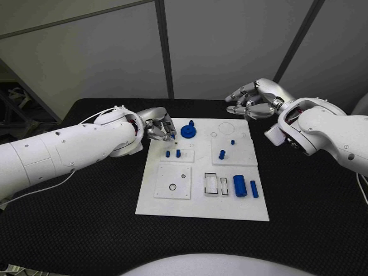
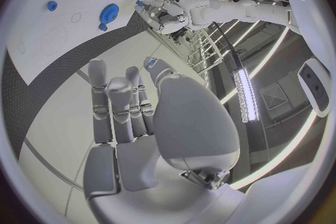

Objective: Assemble the parts on the task board

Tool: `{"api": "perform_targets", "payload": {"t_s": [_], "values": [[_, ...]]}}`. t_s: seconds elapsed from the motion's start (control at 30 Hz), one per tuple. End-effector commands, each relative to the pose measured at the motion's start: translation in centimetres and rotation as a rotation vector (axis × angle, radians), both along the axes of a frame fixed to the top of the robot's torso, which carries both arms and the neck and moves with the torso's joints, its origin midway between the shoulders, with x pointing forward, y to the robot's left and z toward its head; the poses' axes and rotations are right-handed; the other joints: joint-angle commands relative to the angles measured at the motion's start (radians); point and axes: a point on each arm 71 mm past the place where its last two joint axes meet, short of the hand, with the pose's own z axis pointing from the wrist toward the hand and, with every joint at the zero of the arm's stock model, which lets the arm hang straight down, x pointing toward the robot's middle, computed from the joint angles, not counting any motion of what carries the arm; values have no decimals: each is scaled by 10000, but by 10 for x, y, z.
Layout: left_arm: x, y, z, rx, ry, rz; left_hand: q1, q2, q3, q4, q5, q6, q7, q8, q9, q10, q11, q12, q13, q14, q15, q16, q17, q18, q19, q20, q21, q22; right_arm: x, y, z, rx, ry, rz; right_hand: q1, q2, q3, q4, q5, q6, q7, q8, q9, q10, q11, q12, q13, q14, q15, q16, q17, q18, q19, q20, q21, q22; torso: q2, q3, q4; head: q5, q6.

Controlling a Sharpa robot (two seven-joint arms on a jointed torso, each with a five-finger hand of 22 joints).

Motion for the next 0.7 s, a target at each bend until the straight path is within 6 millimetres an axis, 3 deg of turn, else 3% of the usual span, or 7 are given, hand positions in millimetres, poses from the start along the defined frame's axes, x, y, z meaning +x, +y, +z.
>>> {"api": "perform_targets", "payload": {"t_s": [0.03, 0.7], "values": [[0, -3, -3, 105, 166, -95, -73, -8, 55, -10, -42, 77, 3, -42, 15, 72, -10, -25, -9, 57, 27, 59, -14, -178, 32, -10, 30, 13, 0, 1, 1, -9, -24, 73, 26, -10, 70, -2, 34, 38, -60, 37, -2, 15, -32, -47, -14, 46, -22, -36, 10, 156, 70, 5, -57, 0, 8, 0, -4, -3, 15], [3, -11, -17, 294, 568, -124, -114, -29, 69, -14, -72, 78, -19, -71, 12, 94, -19, -64, -7, 9, 26, 13, -143, -178, 28, -7, 32, 30, 0, 2, 1, -8, -26, 98, 26, -15, 81, 1, 64, 40, -61, 40, -2, 17, -32, -48, -22, 50, -24, -47, 7, 156, 77, 3, -62, -2, 2, 6, -2, -32, 1]]}}
